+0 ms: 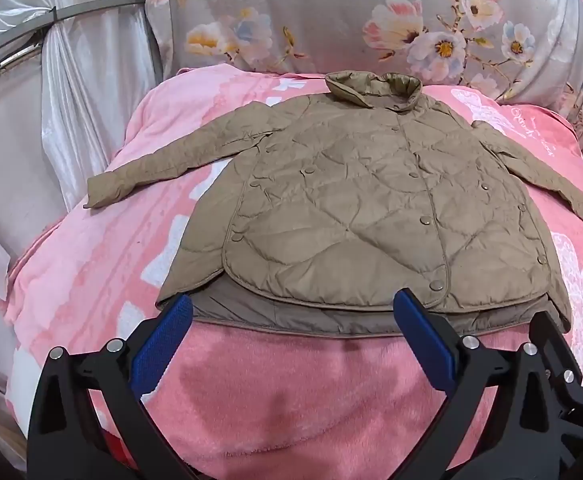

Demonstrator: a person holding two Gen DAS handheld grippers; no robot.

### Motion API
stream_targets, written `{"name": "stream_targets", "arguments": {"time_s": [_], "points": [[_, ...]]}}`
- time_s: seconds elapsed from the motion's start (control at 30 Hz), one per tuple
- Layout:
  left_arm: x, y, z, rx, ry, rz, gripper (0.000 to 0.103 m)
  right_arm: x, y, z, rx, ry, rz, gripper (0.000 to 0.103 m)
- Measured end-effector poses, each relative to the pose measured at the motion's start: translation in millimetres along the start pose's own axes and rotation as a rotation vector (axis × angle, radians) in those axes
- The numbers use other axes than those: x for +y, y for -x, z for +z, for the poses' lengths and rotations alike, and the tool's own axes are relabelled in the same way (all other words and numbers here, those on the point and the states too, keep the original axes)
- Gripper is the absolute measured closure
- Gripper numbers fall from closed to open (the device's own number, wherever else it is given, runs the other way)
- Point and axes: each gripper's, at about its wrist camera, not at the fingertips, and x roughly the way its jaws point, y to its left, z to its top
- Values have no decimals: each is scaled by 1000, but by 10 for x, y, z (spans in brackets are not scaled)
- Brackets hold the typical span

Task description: Fold large clothes

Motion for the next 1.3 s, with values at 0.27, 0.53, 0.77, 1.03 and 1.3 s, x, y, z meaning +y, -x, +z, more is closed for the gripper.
{"name": "stream_targets", "arguments": {"time_s": [0.27, 0.53, 0.77, 1.03, 1.3], "points": [[-18, 13, -21, -13, -7, 11, 5, 0, 54, -21, -17, 0, -5, 5], [-7, 39, -28, -10, -6, 9, 5, 18, 81, -44, -24, -2, -5, 5], [-7, 40, -23, -10, -8, 10, 5, 12, 83, -34, -23, -5, -4, 5], [7, 48, -18, -11, -9, 9, 5, 11, 86, -35, -23, -4, -3, 5], [7, 47, -18, -9, -9, 9, 5, 19, 91, -34, -22, -4, -2, 5]]}}
